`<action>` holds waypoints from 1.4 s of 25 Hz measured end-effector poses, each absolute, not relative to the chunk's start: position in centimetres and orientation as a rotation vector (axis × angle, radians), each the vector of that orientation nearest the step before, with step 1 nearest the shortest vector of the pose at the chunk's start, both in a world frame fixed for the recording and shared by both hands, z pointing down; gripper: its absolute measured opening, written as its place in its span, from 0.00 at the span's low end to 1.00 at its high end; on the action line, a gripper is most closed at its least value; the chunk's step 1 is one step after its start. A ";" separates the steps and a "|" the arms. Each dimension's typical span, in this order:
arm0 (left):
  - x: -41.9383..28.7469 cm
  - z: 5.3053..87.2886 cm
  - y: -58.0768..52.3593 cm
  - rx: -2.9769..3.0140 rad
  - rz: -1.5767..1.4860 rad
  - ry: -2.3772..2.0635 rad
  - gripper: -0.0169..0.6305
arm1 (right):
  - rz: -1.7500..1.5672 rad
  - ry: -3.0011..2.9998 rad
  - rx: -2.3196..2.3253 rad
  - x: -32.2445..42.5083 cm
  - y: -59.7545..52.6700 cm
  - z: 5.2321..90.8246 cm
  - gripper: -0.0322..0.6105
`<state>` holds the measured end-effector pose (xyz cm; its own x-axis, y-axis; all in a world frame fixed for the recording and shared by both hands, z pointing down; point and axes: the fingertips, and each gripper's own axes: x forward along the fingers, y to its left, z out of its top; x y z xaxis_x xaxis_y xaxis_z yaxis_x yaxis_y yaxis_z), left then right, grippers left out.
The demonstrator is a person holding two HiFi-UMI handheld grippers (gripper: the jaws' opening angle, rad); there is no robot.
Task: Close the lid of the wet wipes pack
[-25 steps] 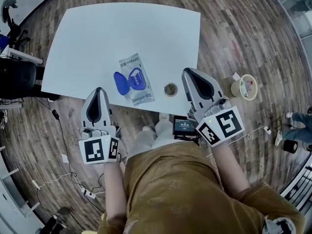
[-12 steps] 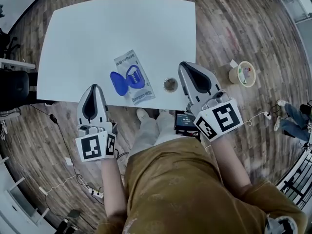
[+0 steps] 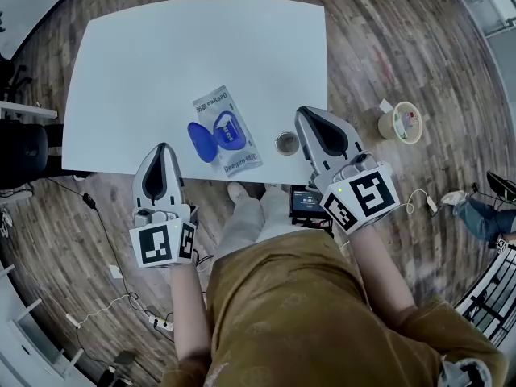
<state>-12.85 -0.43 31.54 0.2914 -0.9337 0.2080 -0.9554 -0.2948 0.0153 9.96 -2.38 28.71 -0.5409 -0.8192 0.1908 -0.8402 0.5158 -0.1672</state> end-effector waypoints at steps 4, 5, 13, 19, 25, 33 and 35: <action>-13.0 32.5 -0.6 2.397 0.258 -1.760 0.02 | 0.393 -2.633 1.449 9.9 -2.5 29.9 0.06; -13.0 32.8 -0.6 2.394 0.265 -1.755 0.02 | 0.402 -2.629 1.445 9.9 -2.5 30.2 0.06; -12.6 35.0 -0.2 2.377 0.319 -1.710 0.02 | 0.439 -2.625 1.404 9.3 -2.8 31.6 0.06; -13.0 36.4 -0.3 2.368 0.349 -1.694 0.02 | 0.457 -2.624 1.371 8.2 -3.0 32.6 0.06; -13.7 38.0 -0.6 2.346 0.377 -1.680 0.02 | 0.469 -2.610 1.297 6.1 -2.8 34.0 0.06; -13.6 41.3 -0.5 2.323 0.434 -1.636 0.02 | 0.469 -2.601 1.192 4.1 -2.4 36.0 0.06; -13.7 41.8 -0.4 2.311 0.449 -1.635 0.02 | 0.464 -2.599 1.148 3.6 -2.2 36.6 0.06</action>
<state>-13.70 -0.38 41.79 0.3134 -0.8599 0.4029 -0.9451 -0.3239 0.0438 3.61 -2.20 36.58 -0.6528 -0.6660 0.3610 -0.7498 0.6362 -0.1821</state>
